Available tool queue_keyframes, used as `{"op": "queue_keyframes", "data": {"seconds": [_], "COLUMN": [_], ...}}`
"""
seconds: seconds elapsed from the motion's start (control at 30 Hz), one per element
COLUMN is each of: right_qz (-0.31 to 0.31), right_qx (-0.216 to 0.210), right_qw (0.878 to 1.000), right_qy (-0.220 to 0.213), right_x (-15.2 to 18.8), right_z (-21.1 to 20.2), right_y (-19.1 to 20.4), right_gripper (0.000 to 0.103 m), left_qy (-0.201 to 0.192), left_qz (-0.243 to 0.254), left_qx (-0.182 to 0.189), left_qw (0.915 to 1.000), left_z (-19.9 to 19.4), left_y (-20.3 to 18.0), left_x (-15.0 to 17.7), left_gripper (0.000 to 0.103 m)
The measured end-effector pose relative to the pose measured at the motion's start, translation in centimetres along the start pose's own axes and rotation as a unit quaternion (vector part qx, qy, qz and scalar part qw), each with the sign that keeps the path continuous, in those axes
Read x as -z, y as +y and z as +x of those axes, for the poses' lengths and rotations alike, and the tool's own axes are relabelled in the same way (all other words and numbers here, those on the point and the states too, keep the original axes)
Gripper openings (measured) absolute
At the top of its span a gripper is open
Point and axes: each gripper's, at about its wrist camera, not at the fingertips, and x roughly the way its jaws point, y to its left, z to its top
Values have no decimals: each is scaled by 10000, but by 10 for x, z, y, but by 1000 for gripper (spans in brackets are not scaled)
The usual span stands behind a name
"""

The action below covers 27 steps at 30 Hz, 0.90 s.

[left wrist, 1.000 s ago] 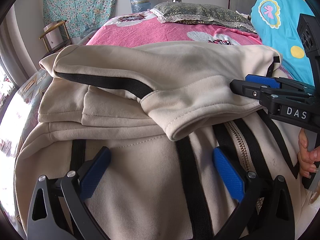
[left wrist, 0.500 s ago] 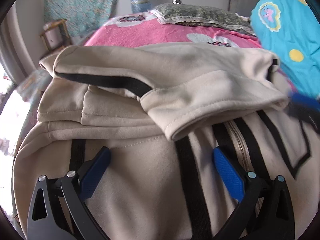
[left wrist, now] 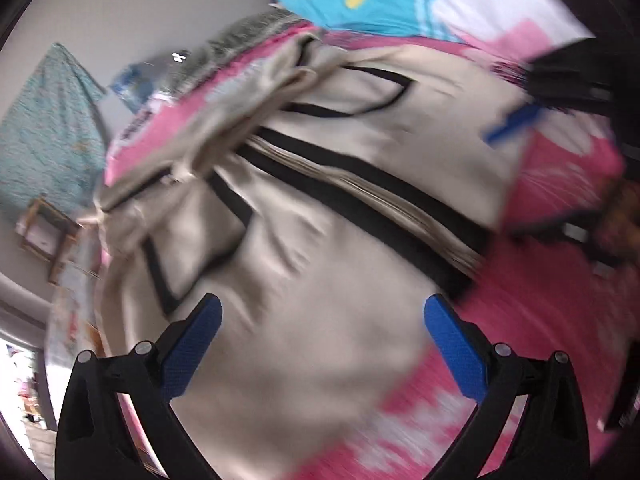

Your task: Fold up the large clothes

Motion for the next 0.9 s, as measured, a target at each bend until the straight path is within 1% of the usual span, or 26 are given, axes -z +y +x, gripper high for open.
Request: {"op": "queue_keyframes", "data": {"seconds": [0.07, 0.1, 0.13, 0.23, 0.33, 0.43, 0.47, 0.5, 0.53, 0.57, 0.67, 0.73, 0.8, 0.83, 0.87, 0.9], "right_qz": [45, 14, -52, -173, -107, 182, 249, 282, 347, 384, 249, 212, 151, 67, -38, -188], "right_qx": [36, 101, 173, 432, 907, 1349, 1488, 1572, 1623, 1678, 2222, 2476, 2588, 2526, 2526, 2613], "right_qw": [10000, 9999, 9998, 9988, 9958, 9906, 9884, 9869, 9858, 9847, 9744, 9683, 9654, 9670, 9669, 9643], "right_qy": [-67, -76, -90, -131, -71, 127, 187, 207, 258, 258, 244, 241, 291, 327, 356, 385], "right_x": [2, 2, 3, 5, 7, 12, 15, 16, 19, 21, 22, 24, 26, 24, 24, 25], "right_z": [0, 1, 1, 2, 3, 6, 8, 8, 10, 11, 13, 14, 15, 19, 20, 22], "right_y": [-1, -2, -1, 2, -4, -24, -29, -31, -36, -38, -37, -37, -36, -37, -33, -29], "right_gripper": [78, 80, 81, 82, 81, 79, 75, 74, 74, 74, 74, 74, 67, 57, 42, 37], "left_qy": [4, 76, 108, 114, 93, 90, 111, 122, 139, 189, 296, 316, 321, 346, 355, 390], "left_qz": [229, 341, 378, 234, 32, 26, 48, 56, 67, 75, -223, -195, 17, 49, 37, 10], "left_qx": [129, 160, 118, 66, -10, -362, -536, -615, -769, -1034, -1225, -1475, -1818, -1943, -2027, -2117], "left_qw": [9997, 9993, 9992, 9996, 10000, 9993, 9985, 9980, 9969, 9944, 9918, 9884, 9828, 9803, 9786, 9765], "left_z": [-3, -2, -1, 4, 11, 12, 12, 11, 10, 9, 8, 6, 3, 3, 1, 0], "left_y": [-11, -16, -19, -18, -6, 4, 8, 11, 15, 21, 39, 44, 43, 44, 46, 50], "left_x": [10, 13, 15, 17, 22, 30, 33, 34, 37, 41, 51, 57, 63, 66, 70, 74], "left_gripper": [99, 99, 99, 99, 99, 99, 99, 99, 99, 99, 99, 99, 99, 99, 99, 99]}}
